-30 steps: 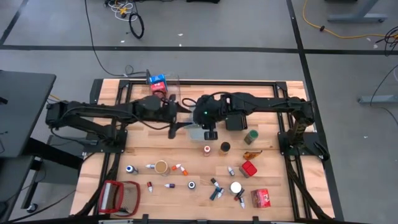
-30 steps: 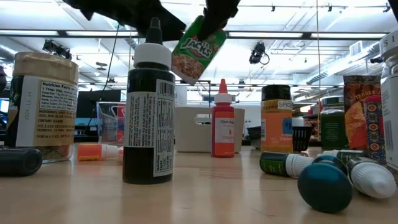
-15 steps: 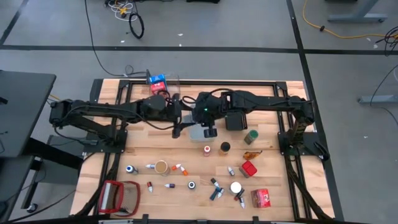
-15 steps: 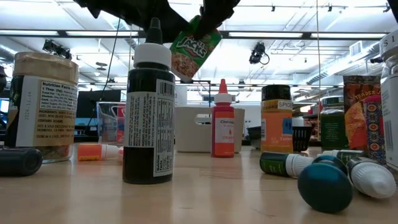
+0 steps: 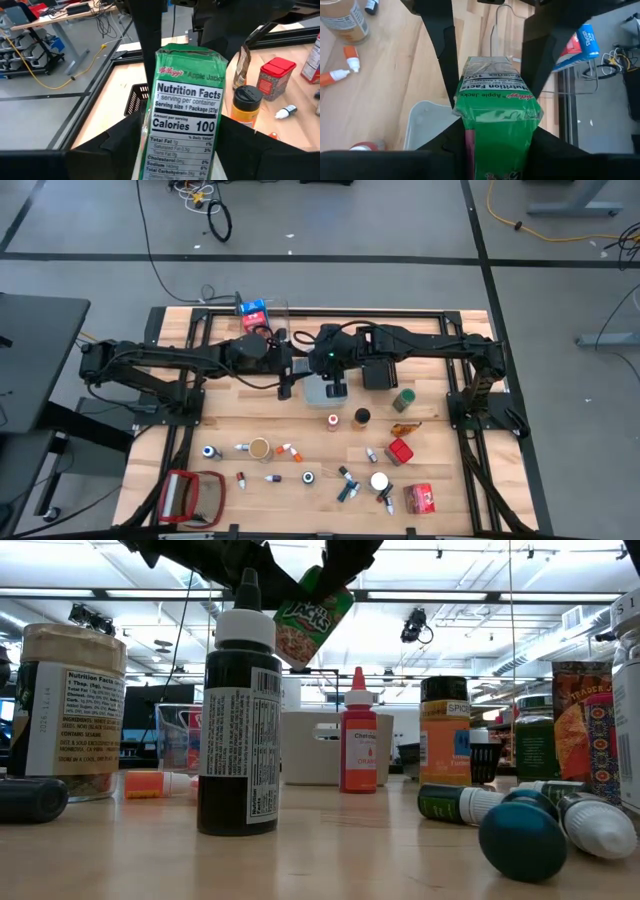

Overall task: Pick & Place Kitchen Items
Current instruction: Put the green cereal box into the transparent bin

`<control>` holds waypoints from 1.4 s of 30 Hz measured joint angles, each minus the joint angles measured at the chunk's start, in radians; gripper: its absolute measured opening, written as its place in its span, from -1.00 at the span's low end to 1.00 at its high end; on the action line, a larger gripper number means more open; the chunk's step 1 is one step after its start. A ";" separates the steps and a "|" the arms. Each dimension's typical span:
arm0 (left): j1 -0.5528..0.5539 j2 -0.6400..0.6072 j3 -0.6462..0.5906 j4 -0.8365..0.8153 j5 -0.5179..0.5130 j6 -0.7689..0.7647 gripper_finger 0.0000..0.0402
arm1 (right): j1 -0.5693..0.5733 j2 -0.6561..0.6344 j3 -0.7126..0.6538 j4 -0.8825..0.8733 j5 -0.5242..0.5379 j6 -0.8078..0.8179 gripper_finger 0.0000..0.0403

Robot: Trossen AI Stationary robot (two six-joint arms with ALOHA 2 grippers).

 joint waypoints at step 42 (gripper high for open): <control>0.105 -0.344 -0.228 -0.096 -0.340 -0.177 -0.18 | 0.021 -0.087 -0.326 0.332 0.193 0.122 0.25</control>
